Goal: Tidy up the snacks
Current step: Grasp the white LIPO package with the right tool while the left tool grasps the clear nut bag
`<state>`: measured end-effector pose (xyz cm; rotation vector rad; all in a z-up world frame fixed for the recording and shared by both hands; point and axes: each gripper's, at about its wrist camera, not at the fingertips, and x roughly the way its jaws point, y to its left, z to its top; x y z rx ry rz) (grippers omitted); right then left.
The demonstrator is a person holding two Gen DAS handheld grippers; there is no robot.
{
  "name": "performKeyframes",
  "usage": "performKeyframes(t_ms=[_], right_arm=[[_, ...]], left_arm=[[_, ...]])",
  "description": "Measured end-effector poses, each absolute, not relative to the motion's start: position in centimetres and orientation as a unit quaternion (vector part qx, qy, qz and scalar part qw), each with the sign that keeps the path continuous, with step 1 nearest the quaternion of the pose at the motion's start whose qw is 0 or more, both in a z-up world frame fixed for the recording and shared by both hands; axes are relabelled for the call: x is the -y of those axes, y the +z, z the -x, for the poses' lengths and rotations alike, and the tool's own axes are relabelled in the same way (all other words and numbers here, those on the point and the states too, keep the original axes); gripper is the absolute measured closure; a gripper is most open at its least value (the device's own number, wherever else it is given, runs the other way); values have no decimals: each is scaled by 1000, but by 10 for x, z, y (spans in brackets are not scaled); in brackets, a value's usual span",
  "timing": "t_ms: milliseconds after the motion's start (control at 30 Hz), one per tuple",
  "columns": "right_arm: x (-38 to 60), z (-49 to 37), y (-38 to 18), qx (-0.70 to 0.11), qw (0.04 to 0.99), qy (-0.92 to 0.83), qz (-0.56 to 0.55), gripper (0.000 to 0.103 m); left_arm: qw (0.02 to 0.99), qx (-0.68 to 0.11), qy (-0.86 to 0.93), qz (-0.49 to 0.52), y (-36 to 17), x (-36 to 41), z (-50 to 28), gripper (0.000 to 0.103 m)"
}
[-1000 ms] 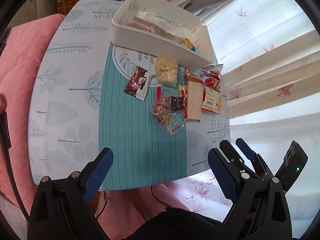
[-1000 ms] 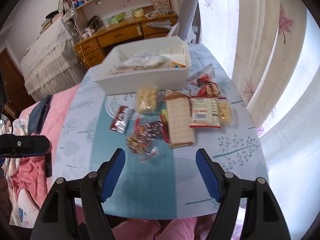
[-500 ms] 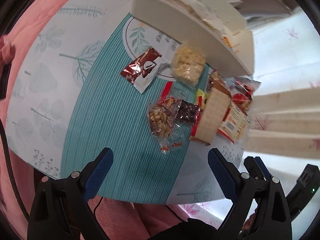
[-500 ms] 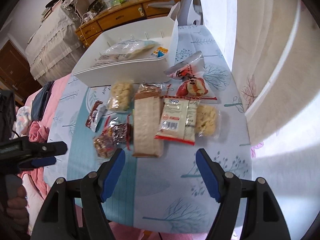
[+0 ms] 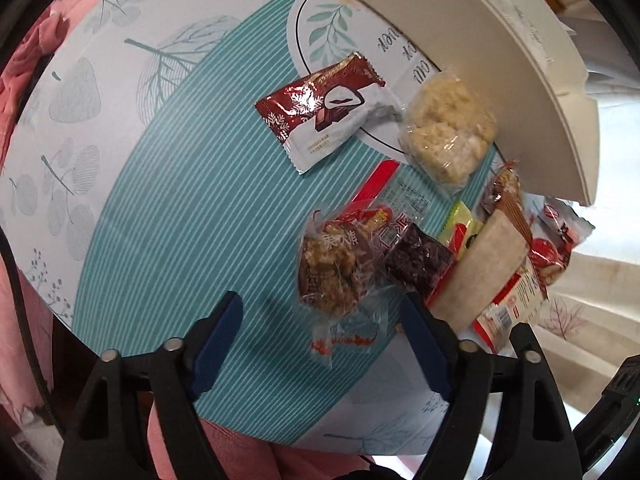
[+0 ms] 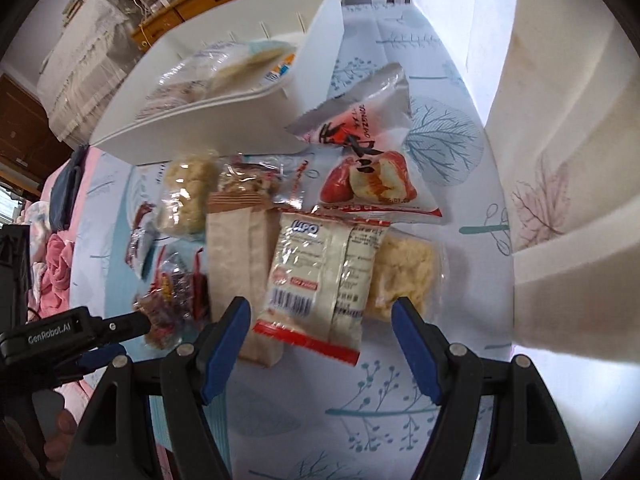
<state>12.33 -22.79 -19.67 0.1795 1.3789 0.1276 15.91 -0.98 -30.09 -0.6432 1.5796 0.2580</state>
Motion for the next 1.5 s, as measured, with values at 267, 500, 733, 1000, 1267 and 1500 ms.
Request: performKeyframes(t_ms=[267,500,733,1000,1267,1500], right_arm=[[223,-141,-208,-643,761,54,-69,29],[209,-156,-211,-643,765,40,-17,29],[196,-167,-217,-652,758,26,29,30],[195,-172,-219,-659,751,11,46,52],[220,-181,-219,-672,740,21,11,57],[247,-179,-218,-702,709,16,-67,57]], left_arm=[[632,-709,126,287,-315,18,-169,52],[624,-712,137,292,-328,26,-186,59],[615,-711,138,311,-333,18,-190,60],[603,-716,143,320,-335,10,-181,61],[600,-719,144,321,-320,15,-161,61],[611,-714,128,316,-290,23,-143,61]])
